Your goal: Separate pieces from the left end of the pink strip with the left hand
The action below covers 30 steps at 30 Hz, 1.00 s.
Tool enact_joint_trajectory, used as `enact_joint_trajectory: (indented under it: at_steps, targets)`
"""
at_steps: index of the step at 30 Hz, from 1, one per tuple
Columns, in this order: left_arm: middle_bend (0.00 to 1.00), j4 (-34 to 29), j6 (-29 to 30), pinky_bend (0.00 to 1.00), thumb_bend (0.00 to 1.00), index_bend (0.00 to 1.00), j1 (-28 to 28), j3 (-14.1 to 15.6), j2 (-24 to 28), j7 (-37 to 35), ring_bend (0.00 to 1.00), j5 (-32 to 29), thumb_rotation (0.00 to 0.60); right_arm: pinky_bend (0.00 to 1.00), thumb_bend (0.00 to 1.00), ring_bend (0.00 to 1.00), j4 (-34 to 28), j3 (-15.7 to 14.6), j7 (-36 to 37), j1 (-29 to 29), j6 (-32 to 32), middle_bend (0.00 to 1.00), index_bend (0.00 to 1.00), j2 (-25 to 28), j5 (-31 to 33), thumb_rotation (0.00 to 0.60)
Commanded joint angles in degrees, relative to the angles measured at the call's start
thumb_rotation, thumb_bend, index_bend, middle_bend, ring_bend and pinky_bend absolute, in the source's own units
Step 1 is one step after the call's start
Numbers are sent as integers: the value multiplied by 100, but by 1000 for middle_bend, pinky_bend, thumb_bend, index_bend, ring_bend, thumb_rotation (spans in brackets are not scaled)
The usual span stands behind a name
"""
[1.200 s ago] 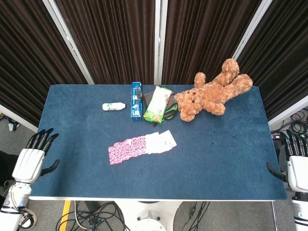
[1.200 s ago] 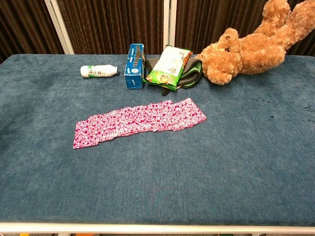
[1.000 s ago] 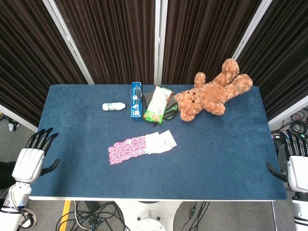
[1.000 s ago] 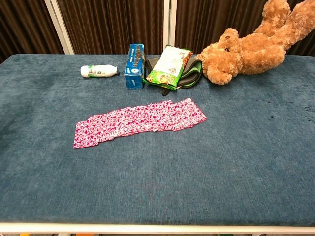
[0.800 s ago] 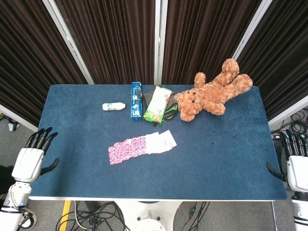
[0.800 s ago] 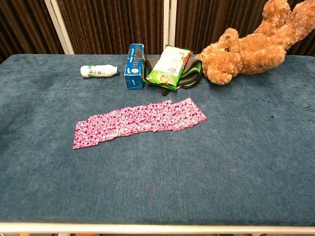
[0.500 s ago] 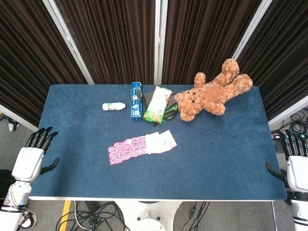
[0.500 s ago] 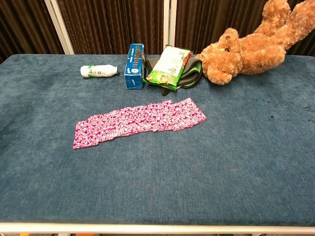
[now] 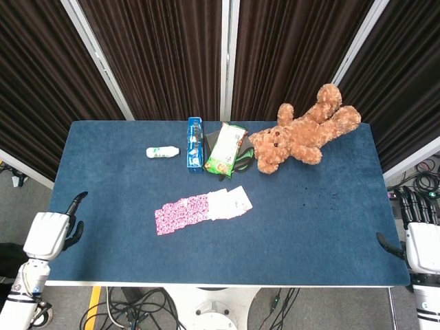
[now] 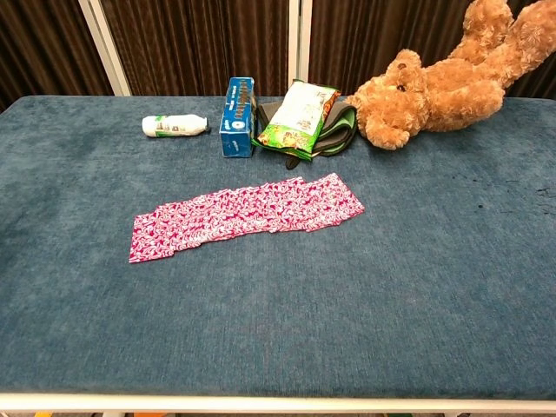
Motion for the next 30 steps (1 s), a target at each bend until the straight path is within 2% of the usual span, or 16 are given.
enact_joint_trajectory:
  at_steps: [1,4,16,23,30]
  targets:
    - [862,63,45,867,518,130,-2,10,-44,45,874,61,600,0,133,0,25,-23,-33,13,-39,0,0,-9,-2,600]
    - [863,207,0,867,522,131,-15,17,-139,93,874,23,600,0,132,0,26,-27,-122,40,-120,0,0,-11,56,600]
    - [864,213,-636,862,527,132,-192,357,-422,378,874,93,600,0,132,0,41,-62,-205,95,-227,0,0,-102,73,600]
    - [865,214,-1361,861,536,132,-601,412,-830,631,874,111,600,0,132,0,-44,-47,-275,142,-294,0,0,-71,105,600]
    - [866,363,-2212,862,539,133,-1040,359,-1293,1235,874,-332,600,0,132,0,-53,-45,-324,182,-359,0,0,-102,149,600]
